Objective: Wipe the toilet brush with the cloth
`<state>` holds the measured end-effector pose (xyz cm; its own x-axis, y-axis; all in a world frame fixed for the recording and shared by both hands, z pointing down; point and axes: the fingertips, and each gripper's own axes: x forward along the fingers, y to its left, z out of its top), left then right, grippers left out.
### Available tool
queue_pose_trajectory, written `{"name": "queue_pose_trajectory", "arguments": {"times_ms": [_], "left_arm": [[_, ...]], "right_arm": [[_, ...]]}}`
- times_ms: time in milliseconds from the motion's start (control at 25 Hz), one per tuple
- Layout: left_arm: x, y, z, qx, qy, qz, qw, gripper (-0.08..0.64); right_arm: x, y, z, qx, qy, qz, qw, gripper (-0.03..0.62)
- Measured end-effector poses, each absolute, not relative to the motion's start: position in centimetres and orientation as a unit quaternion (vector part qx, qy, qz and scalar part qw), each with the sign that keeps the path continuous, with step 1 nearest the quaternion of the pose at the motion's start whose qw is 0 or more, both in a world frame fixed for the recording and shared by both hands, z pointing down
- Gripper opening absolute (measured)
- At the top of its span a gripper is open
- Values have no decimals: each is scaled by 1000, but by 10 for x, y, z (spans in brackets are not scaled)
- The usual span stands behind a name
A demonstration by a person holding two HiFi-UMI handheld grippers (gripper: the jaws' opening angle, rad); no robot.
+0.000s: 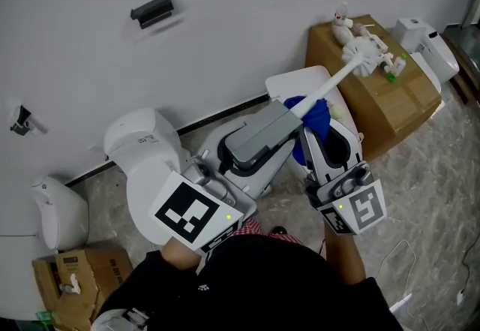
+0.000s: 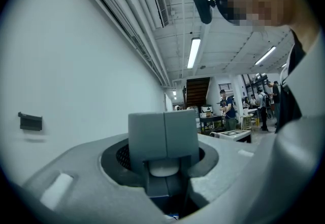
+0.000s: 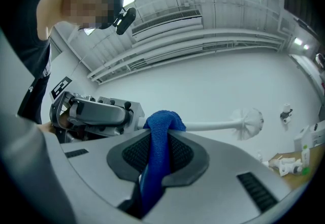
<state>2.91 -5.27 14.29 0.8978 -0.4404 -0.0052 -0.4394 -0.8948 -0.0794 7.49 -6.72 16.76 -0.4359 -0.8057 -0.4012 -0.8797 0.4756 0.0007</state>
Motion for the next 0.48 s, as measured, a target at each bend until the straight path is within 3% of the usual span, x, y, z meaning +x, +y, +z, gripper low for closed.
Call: {"name": "queue_pose_trajectory", "arguments": {"times_ms": [480], "left_arm": [[37,-48,149,-974,224,-10,36,170]], "right_arm": [[91,-68,176,-520,831,99,173,64]]}}
